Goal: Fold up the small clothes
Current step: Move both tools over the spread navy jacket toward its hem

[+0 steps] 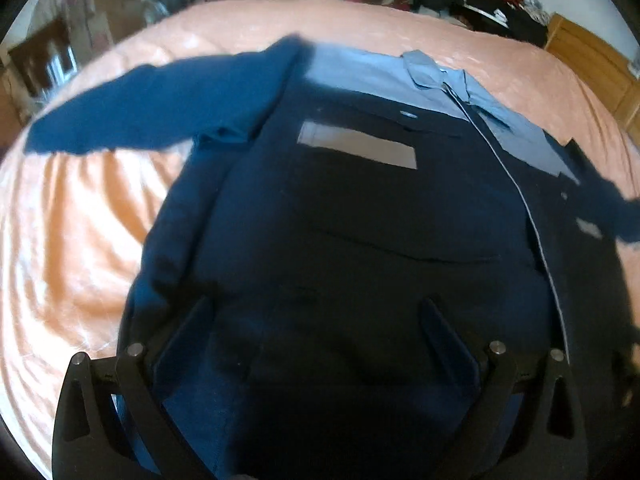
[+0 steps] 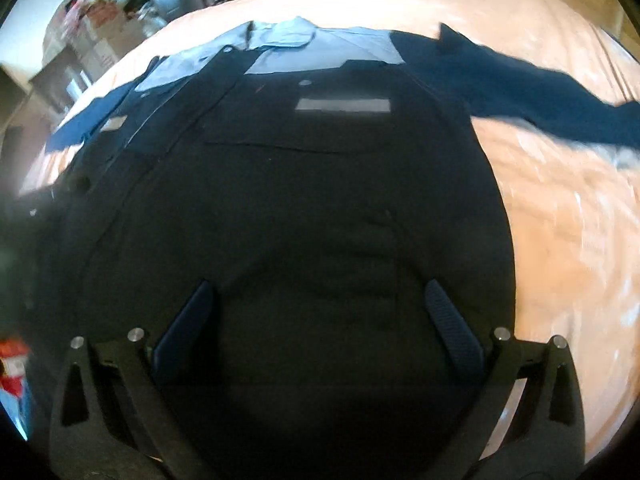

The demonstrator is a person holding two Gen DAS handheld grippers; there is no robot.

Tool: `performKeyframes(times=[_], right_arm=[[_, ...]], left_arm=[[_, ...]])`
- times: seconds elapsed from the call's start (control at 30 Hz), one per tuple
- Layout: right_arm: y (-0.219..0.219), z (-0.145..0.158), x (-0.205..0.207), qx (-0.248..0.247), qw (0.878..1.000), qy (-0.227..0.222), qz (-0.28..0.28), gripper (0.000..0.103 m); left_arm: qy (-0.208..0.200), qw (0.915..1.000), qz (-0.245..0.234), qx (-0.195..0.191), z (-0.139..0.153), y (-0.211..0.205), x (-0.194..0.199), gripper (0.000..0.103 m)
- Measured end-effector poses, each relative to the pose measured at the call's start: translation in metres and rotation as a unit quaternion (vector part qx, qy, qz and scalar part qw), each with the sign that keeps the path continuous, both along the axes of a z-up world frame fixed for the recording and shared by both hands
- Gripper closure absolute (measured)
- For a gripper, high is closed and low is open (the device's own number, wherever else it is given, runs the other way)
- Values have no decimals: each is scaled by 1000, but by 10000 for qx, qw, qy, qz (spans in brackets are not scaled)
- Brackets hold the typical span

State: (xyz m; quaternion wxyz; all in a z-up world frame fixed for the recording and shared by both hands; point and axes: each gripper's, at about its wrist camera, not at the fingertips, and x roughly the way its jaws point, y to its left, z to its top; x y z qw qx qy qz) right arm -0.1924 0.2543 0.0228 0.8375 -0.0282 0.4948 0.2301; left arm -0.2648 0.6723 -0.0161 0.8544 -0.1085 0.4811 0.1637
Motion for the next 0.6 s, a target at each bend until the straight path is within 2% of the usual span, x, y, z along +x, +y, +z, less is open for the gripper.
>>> performKeyframes(times=[0.1, 0.2, 0.3, 0.4, 0.5, 0.6], right_arm=[[-6, -6, -3, 199, 9996, -18, -202, 0], [-6, -7, -1, 207, 9998, 40, -27, 0], [-19, 10, 12, 629, 9979, 119, 14, 2], [-64, 52, 36, 1052, 9933, -342, -341, 1], [-141, 92, 88, 1442, 9808, -865, -992, 0], [-219, 103, 148, 1472, 9714, -818, -1676, 0]], left_arm=[[-85, 9999, 8, -64, 2, 2, -4, 0], [-74, 9999, -1, -93, 3, 0, -3, 0], [-87, 9999, -1, -59, 5, 0, -7, 0], [-89, 10000, 7, -41, 4, 0, -3, 0], [-85, 10000, 12, -36, 4, 0, -4, 0], [-63, 10000, 11, -36, 3, 0, -2, 0]])
